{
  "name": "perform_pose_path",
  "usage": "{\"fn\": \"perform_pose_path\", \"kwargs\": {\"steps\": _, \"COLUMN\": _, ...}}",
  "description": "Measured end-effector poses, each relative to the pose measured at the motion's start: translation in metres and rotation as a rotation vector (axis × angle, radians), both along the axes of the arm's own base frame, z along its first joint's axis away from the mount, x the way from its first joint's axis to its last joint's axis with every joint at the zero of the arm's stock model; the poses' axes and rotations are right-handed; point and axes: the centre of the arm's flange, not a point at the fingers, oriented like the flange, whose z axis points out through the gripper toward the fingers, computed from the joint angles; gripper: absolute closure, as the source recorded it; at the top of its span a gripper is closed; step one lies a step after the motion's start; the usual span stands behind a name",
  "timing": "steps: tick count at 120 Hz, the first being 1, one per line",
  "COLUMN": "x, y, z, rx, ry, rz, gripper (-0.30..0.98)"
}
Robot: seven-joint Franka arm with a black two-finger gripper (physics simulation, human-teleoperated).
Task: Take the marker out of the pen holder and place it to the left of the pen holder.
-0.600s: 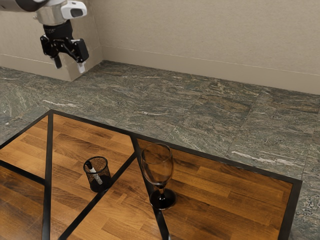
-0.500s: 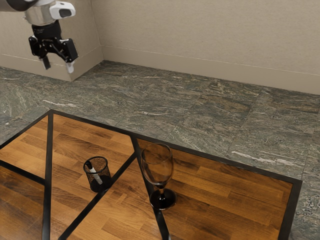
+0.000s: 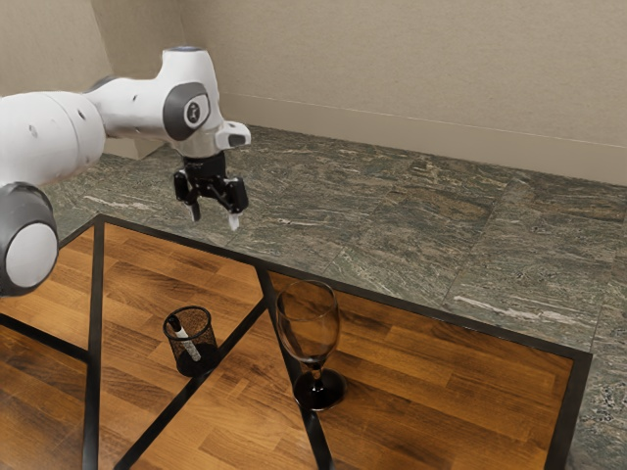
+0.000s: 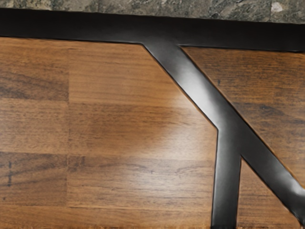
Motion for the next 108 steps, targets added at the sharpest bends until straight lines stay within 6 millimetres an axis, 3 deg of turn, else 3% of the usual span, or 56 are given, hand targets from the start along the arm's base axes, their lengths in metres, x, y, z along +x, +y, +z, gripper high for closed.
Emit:
{"fn": "perform_pose_path", "kwargs": {"steps": 10, "x": -0.021, "y": -0.007, "z": -0.041, "rx": -0.084, "ry": 0.09, "rz": 0.048, "gripper": 0.0}}
{"fn": "perform_pose_path", "kwargs": {"steps": 23, "x": -0.065, "y": -0.014, "z": -0.061, "rx": -0.139, "ry": 0.159, "rz": 0.094, "gripper": 0.0}}
{"fn": "perform_pose_path", "kwargs": {"steps": 59, "x": -0.13, "y": 0.0, "z": -0.072, "rx": -0.144, "ry": 0.223, "rz": 0.161, "gripper": 0.0}}
{"fn": "perform_pose_path", "kwargs": {"steps": 85, "x": -0.151, "y": -0.008, "z": -0.074, "rx": -0.15, "ry": 0.258, "rz": 0.169, "gripper": 0.05}}
{"fn": "perform_pose_path", "kwargs": {"steps": 108, "x": -0.159, "y": -0.013, "z": -0.077, "rx": -0.158, "ry": 0.291, "rz": 0.178, "gripper": 0.19}}
